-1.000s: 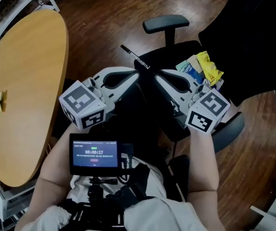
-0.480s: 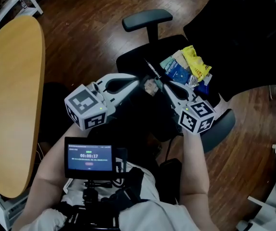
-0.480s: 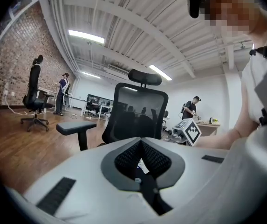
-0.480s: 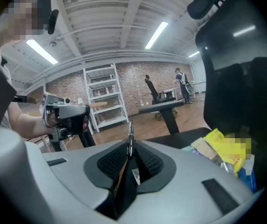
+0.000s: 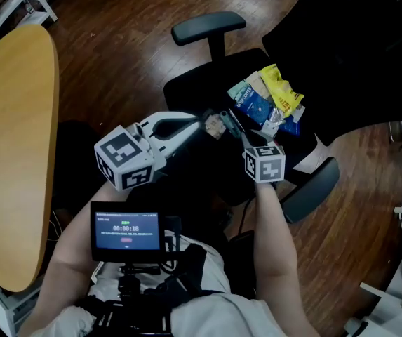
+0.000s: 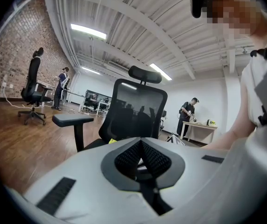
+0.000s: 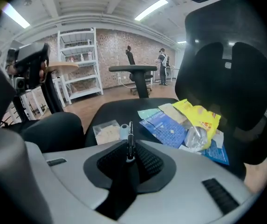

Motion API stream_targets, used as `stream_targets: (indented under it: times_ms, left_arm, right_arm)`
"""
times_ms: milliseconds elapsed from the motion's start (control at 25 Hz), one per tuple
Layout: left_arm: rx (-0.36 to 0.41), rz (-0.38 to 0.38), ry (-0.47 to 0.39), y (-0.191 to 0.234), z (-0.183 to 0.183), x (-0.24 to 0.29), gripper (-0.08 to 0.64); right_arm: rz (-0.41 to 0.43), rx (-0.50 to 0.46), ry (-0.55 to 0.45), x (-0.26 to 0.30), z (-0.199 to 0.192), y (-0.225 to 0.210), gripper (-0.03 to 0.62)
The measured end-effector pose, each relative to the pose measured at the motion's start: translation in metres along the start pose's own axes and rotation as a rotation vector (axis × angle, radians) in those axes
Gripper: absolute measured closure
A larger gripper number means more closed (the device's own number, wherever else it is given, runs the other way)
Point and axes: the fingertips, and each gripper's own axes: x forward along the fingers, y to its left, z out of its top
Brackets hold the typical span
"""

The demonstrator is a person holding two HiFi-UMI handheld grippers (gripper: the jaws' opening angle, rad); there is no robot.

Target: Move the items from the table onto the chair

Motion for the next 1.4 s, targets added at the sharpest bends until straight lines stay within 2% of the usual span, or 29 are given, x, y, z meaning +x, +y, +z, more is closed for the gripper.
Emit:
stream_targets:
  times_ms: [200,280,360,480,600,680,720,760,800,920,1040,1200,1400]
  left_arm:
    - [0.001,0.012,-0.007,0.002,0.003,-0.005,0.551]
    - [0.0,0.017,-0.011,0.004,0.003,-0.005,0.551]
    - [-0.002,0.024,-0.012,0.005,0.002,-0.007,0.551]
    - [-0.003,0.031,-0.012,0.007,0.001,-0.009,0.551]
    - [-0.006,0.035,-0.012,0.008,0.001,-0.009,0.551]
    - [-0.006,0.04,-0.01,0.009,0.001,-0.009,0.551]
    - [-0.005,0.044,-0.009,0.01,0.001,-0.01,0.551]
    - [-0.002,0.049,-0.007,0.011,0.001,-0.012,0.551]
    - [0.001,0.055,-0.005,0.013,0.001,-0.014,0.551]
    - [-0.013,0.092,-0.034,0.023,0.016,-0.029,0.551]
    - [-0.026,0.138,-0.069,0.031,0.043,-0.054,0.551]
    - [0.03,0.201,-0.095,0.021,0.082,-0.107,0.551]
    - [0.092,0.283,-0.141,0.003,0.123,-0.163,0.551]
  right_arm:
    - [-0.118,-0.111,0.107,0.012,-0.032,-0.019,0.525]
    - [-0.147,-0.1,0.108,0.013,-0.036,-0.026,0.523]
    - [-0.155,-0.074,0.103,0.013,-0.037,-0.029,0.475]
    - [-0.158,-0.073,0.107,0.011,-0.036,-0.028,0.456]
    - [-0.163,-0.064,0.057,0.005,-0.022,-0.026,0.446]
    - [-0.141,-0.042,-0.03,-0.002,-0.001,-0.018,0.449]
    - [-0.11,-0.031,-0.087,-0.007,0.012,-0.01,0.454]
    - [-0.067,-0.026,-0.145,-0.012,0.026,0.001,0.502]
    - [-0.015,-0.031,-0.197,-0.016,0.04,0.015,0.587]
    - [0.139,-0.081,-0.312,-0.028,0.079,0.058,0.591]
    - [0.288,-0.079,-0.424,-0.045,0.119,0.103,0.591]
    - [0.51,-0.137,-0.577,-0.084,0.194,0.189,0.591]
    - [0.701,-0.195,-0.683,-0.13,0.269,0.27,0.589]
